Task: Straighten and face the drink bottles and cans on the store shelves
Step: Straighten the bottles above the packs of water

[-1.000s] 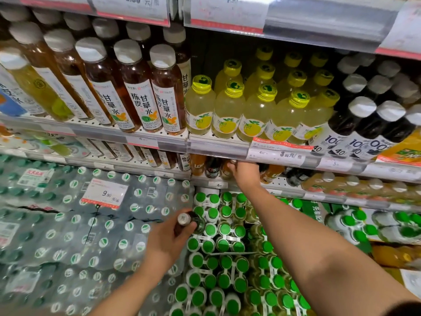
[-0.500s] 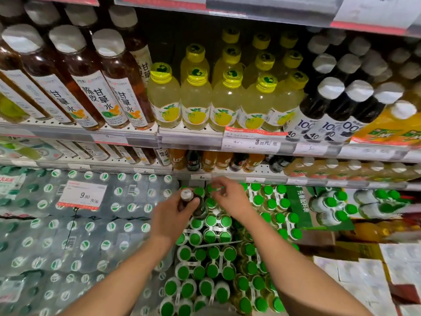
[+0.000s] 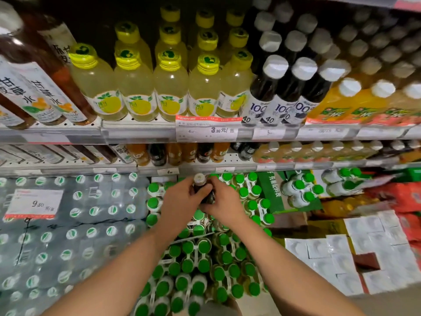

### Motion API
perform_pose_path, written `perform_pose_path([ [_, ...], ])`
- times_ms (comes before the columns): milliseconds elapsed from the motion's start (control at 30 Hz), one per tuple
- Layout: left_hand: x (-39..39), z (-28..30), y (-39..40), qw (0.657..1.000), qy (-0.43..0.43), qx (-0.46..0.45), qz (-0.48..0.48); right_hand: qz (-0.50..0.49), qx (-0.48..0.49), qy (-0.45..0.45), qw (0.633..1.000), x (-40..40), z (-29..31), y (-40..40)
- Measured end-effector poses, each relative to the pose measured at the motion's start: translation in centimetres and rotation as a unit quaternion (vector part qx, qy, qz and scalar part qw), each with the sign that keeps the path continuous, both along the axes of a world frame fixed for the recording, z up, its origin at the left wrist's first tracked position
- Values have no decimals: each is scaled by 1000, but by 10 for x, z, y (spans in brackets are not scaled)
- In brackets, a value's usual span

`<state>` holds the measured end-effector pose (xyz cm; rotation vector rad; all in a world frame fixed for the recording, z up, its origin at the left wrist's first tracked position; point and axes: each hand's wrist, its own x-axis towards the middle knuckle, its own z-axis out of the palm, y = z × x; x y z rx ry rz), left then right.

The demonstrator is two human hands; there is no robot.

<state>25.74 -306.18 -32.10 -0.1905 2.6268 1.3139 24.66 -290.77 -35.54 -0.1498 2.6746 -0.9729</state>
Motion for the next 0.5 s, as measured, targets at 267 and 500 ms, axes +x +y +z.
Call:
perform_pose_path([
  [267,-6,22,5,987,101,-106,-71,-120,35,42,991,-40,1,59],
  [500,-22,36,-23,904,261,-327,-90,-248,8,49,967,-84,-8,75],
])
